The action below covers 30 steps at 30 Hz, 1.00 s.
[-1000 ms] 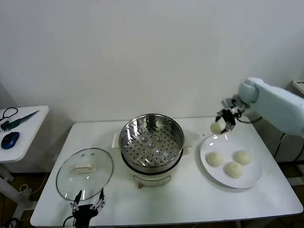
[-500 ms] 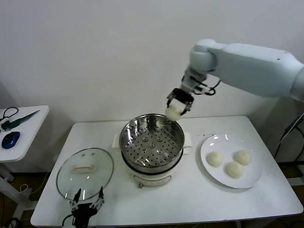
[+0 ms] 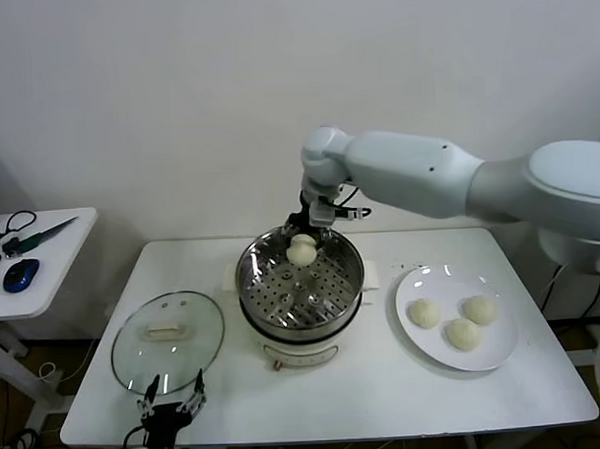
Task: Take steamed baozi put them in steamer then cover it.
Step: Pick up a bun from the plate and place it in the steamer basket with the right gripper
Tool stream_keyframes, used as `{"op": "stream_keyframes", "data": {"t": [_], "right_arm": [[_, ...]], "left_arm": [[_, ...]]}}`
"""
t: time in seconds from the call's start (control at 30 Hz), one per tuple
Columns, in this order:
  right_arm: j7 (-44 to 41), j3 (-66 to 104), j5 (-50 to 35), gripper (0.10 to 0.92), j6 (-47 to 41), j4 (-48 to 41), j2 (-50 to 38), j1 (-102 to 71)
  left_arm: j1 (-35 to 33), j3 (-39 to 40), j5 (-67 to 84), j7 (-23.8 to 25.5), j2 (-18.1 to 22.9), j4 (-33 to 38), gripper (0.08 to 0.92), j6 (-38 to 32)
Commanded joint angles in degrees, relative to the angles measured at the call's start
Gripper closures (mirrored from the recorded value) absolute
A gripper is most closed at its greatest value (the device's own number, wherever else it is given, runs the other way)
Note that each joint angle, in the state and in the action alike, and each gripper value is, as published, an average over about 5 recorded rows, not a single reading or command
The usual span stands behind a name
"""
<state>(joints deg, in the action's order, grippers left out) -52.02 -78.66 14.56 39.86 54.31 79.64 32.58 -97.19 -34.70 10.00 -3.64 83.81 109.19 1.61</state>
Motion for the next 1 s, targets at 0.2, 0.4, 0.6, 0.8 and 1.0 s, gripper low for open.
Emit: {"op": "stream_keyframes", "data": {"t": [0.2,0.4,0.6,0.8,1.0], "right_arm": [[3.6,5.1,10.4,0.366,4.3,-12.7,5.1,-8.0],[4.0,5.0,8.1,0.345,4.9,-13.4,5.8,-8.2],[1.5,1.3,-2.1,0.223,4.5,-7.1,2.1,-2.0],[-6.5,-11.3,-33.6,0.203,-3.0,2.0,-7.3,14.1],[-11.3,-27.8,-55.8,0.203,-26.5,14.3,-24.1,25.2]], "left_arm": [[0.2,0.1,0.1,-0.4,0.1,-0.5,0.177,-0.2],[0.3,0.1,0.2,-0.6,0.2,-0.5,0.177,-0.2],[0.0,0.0,0.3,-0.7,0.4,-0.2,0.177,-0.3],[-0.4,0.2,0.1,-0.7,0.7,0.1,0.177,-0.3],[-0.4,0.3,0.0,-0.6,0.8,0.1,0.177,-0.4]]}}
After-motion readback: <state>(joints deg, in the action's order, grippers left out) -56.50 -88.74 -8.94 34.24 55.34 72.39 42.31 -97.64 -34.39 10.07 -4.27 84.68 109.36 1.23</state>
